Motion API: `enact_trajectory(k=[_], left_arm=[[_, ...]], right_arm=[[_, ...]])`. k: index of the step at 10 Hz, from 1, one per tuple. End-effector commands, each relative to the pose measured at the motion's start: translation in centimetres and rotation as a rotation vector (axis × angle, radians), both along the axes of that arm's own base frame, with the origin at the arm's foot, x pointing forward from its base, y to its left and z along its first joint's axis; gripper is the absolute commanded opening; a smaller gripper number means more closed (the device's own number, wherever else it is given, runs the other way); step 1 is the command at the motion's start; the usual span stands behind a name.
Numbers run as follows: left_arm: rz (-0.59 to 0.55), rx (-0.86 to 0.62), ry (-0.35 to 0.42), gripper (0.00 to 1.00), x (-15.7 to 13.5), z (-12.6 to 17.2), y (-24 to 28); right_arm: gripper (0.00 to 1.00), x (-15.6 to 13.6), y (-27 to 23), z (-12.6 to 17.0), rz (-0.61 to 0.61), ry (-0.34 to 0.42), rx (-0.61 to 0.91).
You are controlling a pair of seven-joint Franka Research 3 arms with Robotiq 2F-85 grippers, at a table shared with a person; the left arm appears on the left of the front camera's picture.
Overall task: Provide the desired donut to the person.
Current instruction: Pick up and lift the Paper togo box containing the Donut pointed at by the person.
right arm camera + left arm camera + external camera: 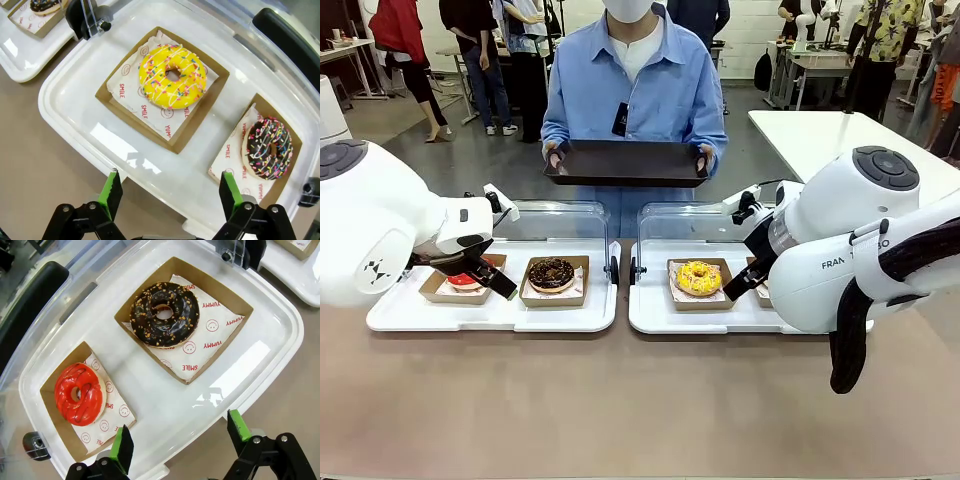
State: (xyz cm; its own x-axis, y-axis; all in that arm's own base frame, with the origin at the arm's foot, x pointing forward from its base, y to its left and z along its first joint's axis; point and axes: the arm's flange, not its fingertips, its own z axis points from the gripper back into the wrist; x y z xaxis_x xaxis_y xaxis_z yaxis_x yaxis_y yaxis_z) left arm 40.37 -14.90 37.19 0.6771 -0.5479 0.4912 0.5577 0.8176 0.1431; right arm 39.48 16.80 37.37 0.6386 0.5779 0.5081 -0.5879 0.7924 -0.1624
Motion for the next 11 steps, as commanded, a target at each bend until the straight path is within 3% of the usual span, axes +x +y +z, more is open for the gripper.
enact_trajectory(k=[1, 3, 4, 7, 9, 11], left_arm=[[0.0, 0.0, 0.0, 1.0, 0.0, 0.0, 0.0], [0.0, 0.0, 0.0, 1.0, 0.0, 0.0, 0.0], [0.011, 0.027, -0.034, 1.0, -0.7, 3.1, 0.3], [-0.041, 0.045, -0.054, 1.0, -6.7, 11.9, 1.2], [-0.104, 0.048, 0.011, 1.0, -9.5, 14.8, 2.8], [-0.077, 0.07, -0.007, 1.0, -13.0, 16.4, 4.1]], right_arm=[[1.0, 0.0, 0.0, 0.0, 0.0, 0.0, 0.001], [1.0, 0.0, 0.0, 0.0, 0.0, 0.0, 0.0], [1.0, -1.2, -0.1, 2.3, -0.029, -0.039, -0.017], [1.0, -7.9, -2.4, 9.6, -0.055, -0.034, -0.032], [1.0, -12.3, -2.7, 11.7, -0.016, 0.0, -0.093], [1.0, -16.4, -3.5, 12.6, -0.01, 0.008, -0.128]])
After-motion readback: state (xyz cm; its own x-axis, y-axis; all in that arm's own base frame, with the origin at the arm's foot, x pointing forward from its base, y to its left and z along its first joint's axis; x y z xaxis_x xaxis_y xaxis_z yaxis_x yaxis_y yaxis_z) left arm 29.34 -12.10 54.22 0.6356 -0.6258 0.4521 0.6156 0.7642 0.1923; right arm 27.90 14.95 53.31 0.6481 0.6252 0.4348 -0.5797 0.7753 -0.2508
